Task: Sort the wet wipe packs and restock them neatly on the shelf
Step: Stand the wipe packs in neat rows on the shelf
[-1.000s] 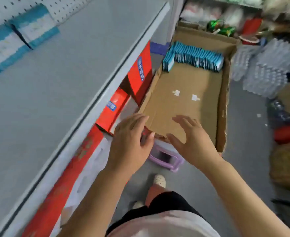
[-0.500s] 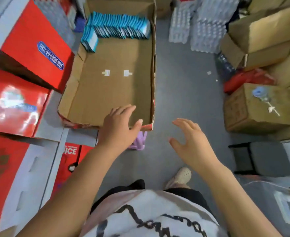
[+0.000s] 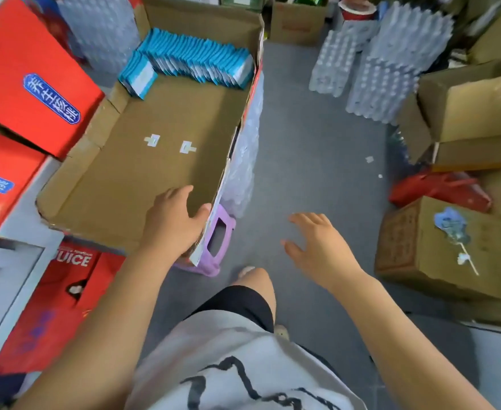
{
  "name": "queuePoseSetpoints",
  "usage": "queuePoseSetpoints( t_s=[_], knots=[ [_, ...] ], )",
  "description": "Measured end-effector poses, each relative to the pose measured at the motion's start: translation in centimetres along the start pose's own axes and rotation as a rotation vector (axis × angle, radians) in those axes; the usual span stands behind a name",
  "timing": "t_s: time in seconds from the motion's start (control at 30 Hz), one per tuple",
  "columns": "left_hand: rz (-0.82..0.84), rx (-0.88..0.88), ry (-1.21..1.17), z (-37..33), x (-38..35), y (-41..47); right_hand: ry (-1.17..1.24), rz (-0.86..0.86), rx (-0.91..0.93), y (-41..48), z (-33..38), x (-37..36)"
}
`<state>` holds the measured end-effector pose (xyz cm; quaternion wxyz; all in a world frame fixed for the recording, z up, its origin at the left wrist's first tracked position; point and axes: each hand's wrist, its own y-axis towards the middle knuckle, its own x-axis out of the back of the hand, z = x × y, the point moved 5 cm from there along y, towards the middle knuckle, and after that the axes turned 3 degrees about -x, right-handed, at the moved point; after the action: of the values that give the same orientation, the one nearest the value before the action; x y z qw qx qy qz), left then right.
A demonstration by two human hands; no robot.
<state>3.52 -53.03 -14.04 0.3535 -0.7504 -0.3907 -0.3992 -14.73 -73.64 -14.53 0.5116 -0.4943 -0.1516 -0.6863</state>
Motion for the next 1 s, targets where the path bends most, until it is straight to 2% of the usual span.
queuePoseSetpoints(
  t_s=[0.23,0.37,0.5,0.57,0.67,0.8,0.93,1.0],
  knots=[
    [-0.122,0.234,-0.060,2.0,0.8,11.2,-0.008,0.054,0.148,14.5,1.0,4.6],
    [-0.036,0.300,-0.044,2.2,-0.1,19.4,-0.017,0.059,0.208,23.5,2.9,7.4],
    [0.018,0.425,-0.097,3.4,-1.3,25.6,-0.023,0.153,0.277,31.7,5.6,8.3],
    [0.071,0.540,-0.142,4.4,-1.8,27.4,-0.047,0.231,0.322,35.3,7.1,7.9],
    [0.103,0.713,-0.330,5.2,-2.7,28.8,-0.079,0.362,0.375,40.8,9.7,6.7],
    [-0.022,0.866,-0.490,6.0,-3.5,30.4,-0.188,0.511,0.571,48.9,14.4,3.9],
    [-0.115,0.988,-0.444,8.3,-4.2,32.8,-0.284,0.567,0.803,57.6,20.3,-0.5],
    [-0.105,1.026,-0.433,9.1,-4.9,33.8,-0.330,0.611,0.896,61.2,23.3,-3.1]
  ],
)
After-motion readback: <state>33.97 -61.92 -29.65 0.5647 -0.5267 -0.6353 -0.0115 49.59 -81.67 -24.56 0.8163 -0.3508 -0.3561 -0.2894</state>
